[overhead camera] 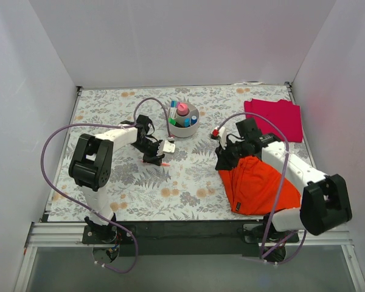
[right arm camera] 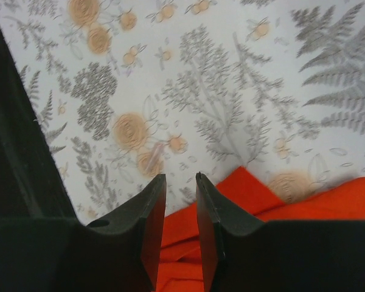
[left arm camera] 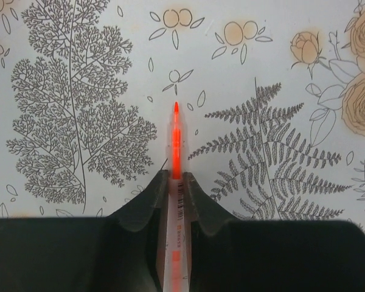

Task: Sort the stationery into containers
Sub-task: Move the pen to the center of the board.

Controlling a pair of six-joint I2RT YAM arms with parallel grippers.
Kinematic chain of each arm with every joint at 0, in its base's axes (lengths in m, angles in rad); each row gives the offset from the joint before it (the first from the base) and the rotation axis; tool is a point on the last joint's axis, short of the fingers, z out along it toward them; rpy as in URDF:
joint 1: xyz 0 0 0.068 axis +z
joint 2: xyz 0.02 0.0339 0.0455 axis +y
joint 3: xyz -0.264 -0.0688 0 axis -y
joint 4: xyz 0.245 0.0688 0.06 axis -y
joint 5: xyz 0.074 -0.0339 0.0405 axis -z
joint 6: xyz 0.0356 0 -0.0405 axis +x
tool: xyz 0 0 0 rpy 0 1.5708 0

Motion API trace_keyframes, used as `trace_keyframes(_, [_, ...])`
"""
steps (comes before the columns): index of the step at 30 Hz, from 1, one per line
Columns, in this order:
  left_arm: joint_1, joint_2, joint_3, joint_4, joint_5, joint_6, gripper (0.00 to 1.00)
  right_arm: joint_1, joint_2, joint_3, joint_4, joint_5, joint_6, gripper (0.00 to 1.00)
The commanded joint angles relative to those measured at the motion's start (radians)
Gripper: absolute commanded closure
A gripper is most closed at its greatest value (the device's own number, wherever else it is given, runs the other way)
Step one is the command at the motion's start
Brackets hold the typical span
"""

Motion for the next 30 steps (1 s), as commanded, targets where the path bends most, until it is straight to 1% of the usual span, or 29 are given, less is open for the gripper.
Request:
trace_keyframes(1, [-0.055, 0.046, -0.036, -0.026, -0.065, -0.175, 1.0, 0.056, -0.164, -0.153, 0.107, -0.075, 0.075, 0.66])
trace_keyframes(2, [-0.066, 0.045, -0.042, -0.022, -0.067, -0.202, 1.0, 0.071, -0.182, -0.204, 0.125, -0.061, 0.087, 0.65])
trace_keyframes(3, [-0.073, 0.045, -0.046, -0.013, -0.068, -0.231, 1.0, 0.095, -0.201, -0.227, 0.163, -0.05, 0.101, 0.65])
trace_keyframes(5, [-0.092, 0.045, -0.059, -0.008, -0.07, -0.3, 1.0, 0.111, -0.201, -0.253, 0.182, -0.049, 0.146, 0.65])
trace_keyframes(6, [-0.096, 0.045, -0.063, 0.01, -0.07, -0.327, 1.0, 0.138, -0.182, -0.247, 0.19, -0.027, 0.162, 0.65])
trace_keyframes(7, [-0.101, 0.046, -0.065, 0.02, -0.068, -0.39, 1.0, 0.149, -0.175, -0.246, 0.196, -0.006, 0.2, 0.65])
trace_keyframes(8, [-0.107, 0.045, -0.063, 0.032, -0.067, -0.415, 1.0, 0.157, -0.169, -0.247, 0.205, 0.031, 0.226, 0.65])
trace_keyframes(11, [-0.116, 0.045, -0.068, 0.075, -0.056, -0.478, 1.0, 0.163, -0.165, -0.267, 0.262, 0.075, 0.294, 0.66])
trace_keyframes(15, [-0.128, 0.045, -0.073, 0.118, -0.062, -0.522, 1.0, 0.177, -0.155, -0.276, 0.268, 0.132, 0.369, 0.67])
trace_keyframes(16, [-0.129, 0.051, -0.071, 0.121, -0.062, -0.532, 1.0, 0.178, -0.152, -0.286, 0.268, 0.143, 0.421, 0.67])
trace_keyframes(22, [-0.129, 0.066, -0.073, 0.173, -0.047, -0.57, 1.0, 0.218, -0.158, -0.332, 0.28, 0.233, 0.556, 0.69])
trace_keyframes(27, [-0.13, 0.065, -0.082, 0.259, -0.05, -0.636, 1.0, 0.251, -0.136, -0.344, 0.297, 0.318, 0.59, 0.73])
trace_keyframes(30, [-0.132, 0.065, -0.083, 0.287, -0.061, -0.661, 1.0, 0.267, -0.118, -0.347, 0.318, 0.342, 0.59, 0.71])
